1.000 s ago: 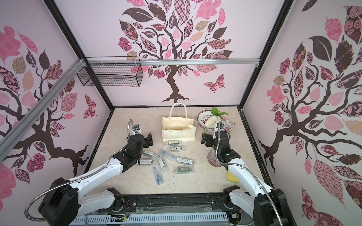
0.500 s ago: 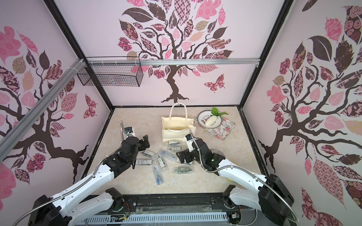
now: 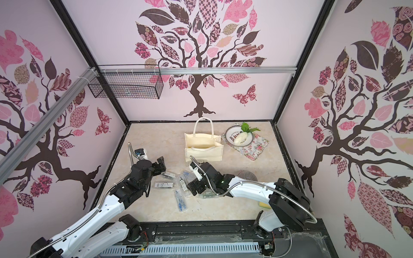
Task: Put the compass set into the canvas bag
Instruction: Pick up the compass set at the center of the board.
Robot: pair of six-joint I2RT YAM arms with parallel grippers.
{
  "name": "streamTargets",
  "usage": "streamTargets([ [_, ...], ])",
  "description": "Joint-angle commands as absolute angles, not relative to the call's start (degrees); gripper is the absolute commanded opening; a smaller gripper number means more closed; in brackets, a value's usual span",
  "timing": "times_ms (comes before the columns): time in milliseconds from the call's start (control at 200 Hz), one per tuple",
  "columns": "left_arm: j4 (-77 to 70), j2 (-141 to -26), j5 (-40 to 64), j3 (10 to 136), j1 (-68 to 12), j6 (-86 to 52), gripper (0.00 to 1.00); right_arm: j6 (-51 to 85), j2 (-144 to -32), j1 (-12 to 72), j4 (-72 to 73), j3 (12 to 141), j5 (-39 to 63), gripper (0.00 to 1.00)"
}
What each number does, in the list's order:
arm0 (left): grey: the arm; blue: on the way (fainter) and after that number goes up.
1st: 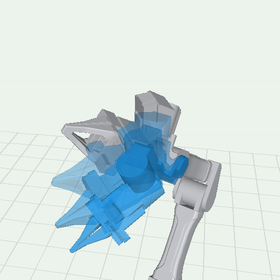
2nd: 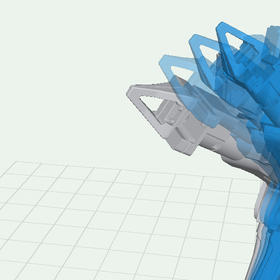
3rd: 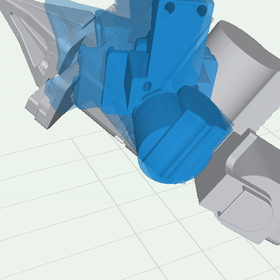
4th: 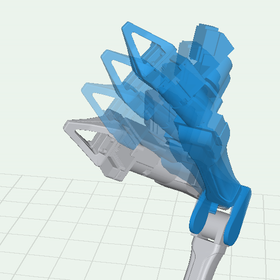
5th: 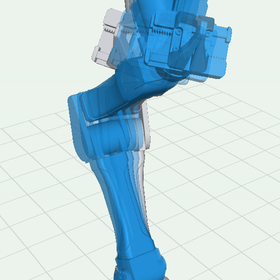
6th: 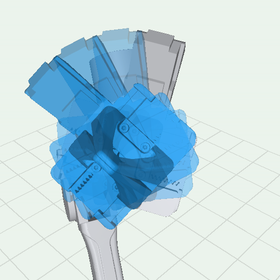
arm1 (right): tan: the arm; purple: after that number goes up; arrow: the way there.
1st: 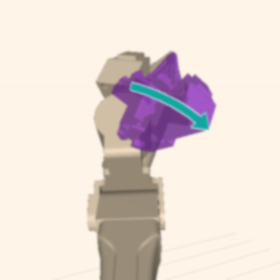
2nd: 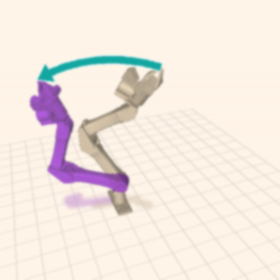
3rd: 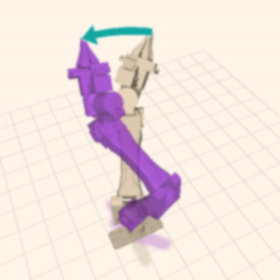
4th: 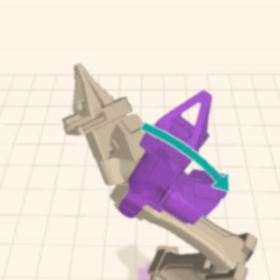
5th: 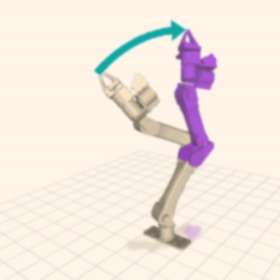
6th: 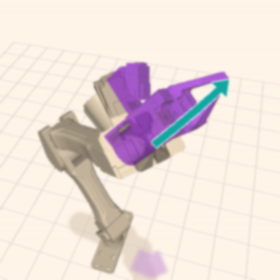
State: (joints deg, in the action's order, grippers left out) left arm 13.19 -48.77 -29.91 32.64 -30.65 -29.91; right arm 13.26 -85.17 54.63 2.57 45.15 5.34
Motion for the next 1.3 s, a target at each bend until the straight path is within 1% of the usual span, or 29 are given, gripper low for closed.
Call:
streamTargets([
  [0,13.9,-47.7,-29.2,30.8,-29.7,-29.1,0.97,12.7,-89.6,54.8,2.6,48.8,5.5,0.93],
  [130,13.7,-47.1,-29.0,30.3,-29.1,-28.9,0.97,12.3,-93.7,55.9,2.2,51.0,5.5,0.92],
  [305,13.2,-47.2,-29.1,30.0,-28.5,-28.5,0.97,12.6,-98.3,57.8,0.0,54.4,2.7,0.90],
  [375,12.9,-47.4,-29.3,29.9,-28.3,-28.5,0.97,13.5,-99.8,58.2,-0.5,55.4,1.3,0.86],
  [455,12.6,-47.8,-29.7,29.7,-28.2,-28.5,0.97,14.6,-101.3,58.4,-1.5,56.8,0.7,0.86],
  [485,12.5,-47.9,-29.7,29.8,-28.2,-28.3,0.97,14.9,-101.9,58.5,-1.8,57.2,0.7,0.84],
  [535,12.3,-48.1,-29.6,29.9,-28.2,-28.3,0.97,15.2,-102.5,58.7,-2.1,57.7,0.4,0.82],
  [705,12.0,-48.5,-29.9,29.8,-28.0,-28.1,0.97,15.6,-103.9,59.0,-1.6,58.8,-0.2,0.82],
  [855,11.6,-48.6,-29.8,29.6,-28.0,-28.1,0.97,15.7,-105.1,59.1,-1.8,60.1,-0.3,0.78],
  [930,11.6,-48.7,-29.8,29.5,-27.9,-28.3,0.97,15.9,-105.5,59.2,-1.8,60.3,-0.3,0.77],
  [1010,11.2,-48.7,-29.8,29.3,-27.9,-28.3,0.97,16.2,-106.0,59.2,-1.8,60.5,-0.3,0.74],
  [1295,10.5,-49.3,-29.8,28.9,-27.9,-28.4,0.97,16.7,-107.1,59.7,-2.1,61.1,-0.3,0.73],
])
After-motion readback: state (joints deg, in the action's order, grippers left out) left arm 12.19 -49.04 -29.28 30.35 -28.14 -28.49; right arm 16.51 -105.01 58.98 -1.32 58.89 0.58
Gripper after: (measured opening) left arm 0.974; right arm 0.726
